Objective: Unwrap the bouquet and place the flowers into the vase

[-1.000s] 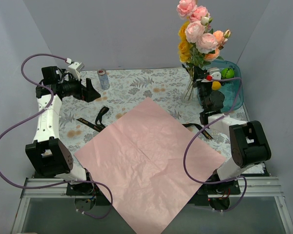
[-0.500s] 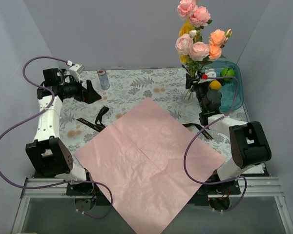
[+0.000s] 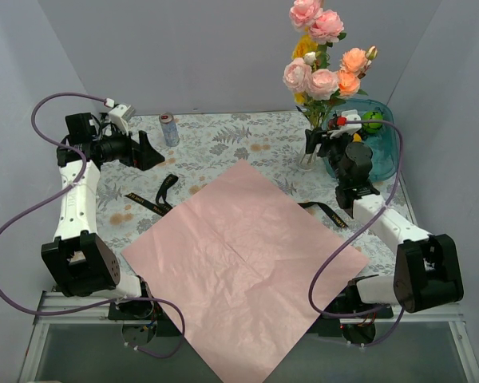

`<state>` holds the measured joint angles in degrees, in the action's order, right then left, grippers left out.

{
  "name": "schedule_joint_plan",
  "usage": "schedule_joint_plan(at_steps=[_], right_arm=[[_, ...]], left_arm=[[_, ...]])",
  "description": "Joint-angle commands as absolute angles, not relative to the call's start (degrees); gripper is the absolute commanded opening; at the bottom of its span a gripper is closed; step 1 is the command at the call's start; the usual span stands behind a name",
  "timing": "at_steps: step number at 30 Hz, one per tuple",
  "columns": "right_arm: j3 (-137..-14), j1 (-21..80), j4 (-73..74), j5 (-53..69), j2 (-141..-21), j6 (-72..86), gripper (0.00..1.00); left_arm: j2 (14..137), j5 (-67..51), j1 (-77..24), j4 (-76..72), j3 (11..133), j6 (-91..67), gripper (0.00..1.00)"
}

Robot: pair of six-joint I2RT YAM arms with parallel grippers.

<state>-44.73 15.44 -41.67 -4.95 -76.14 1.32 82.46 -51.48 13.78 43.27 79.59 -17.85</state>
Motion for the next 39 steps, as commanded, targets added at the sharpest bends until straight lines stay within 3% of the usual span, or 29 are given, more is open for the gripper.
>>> schedule_joint_plan(at_steps=[1, 2, 4, 5, 6, 11, 20, 31, 39], right_arm=[[-43.24, 15.38, -36.38, -7.38, -71.81, 2.9, 0.79], [-43.16, 15.29, -36.3, -7.99, -70.68, 3.42, 0.75], [-43.94, 15.29, -36.12, -7.91, -69.88, 4.04, 0.47], [-44.47, 15.29, -36.12, -7.65, -69.87, 4.65, 0.28], [-45.08, 15.29, -35.51, -7.47, -70.13, 5.09, 0.02], [-51.68, 14.68, -31.99, -0.36, -73.03, 4.75, 0.01], [-56.06, 11.17, -38.67, 22.48, -75.58, 7.64, 0.01], [-60.29, 9.76, -43.77, 15.12, -81.91, 10.02, 0.01], [-55.37, 9.76, -44.91, 10.46, -81.65, 9.32, 0.01]], left_arm=[[78.84, -53.09, 14.15, 43.15, 79.89, -17.93, 0.98], [78.66, -53.09, 14.24, 43.24, 79.72, -17.93, 0.98], [78.4, -53.17, 14.24, 43.33, 79.72, -18.1, 0.98], [78.4, -53.09, 14.24, 43.5, 79.89, -18.11, 0.98], [78.22, -53.09, 14.33, 43.59, 79.89, -18.11, 0.98], [77.08, -52.91, 14.24, 43.51, 79.54, -18.11, 0.98], [77.25, -53.17, 14.41, 43.77, 79.63, -17.67, 0.98], [77.34, -52.3, 14.77, 44.03, 79.19, -16.26, 0.98], [77.26, -52.38, 15.2, 44.03, 78.22, -15.82, 0.98]])
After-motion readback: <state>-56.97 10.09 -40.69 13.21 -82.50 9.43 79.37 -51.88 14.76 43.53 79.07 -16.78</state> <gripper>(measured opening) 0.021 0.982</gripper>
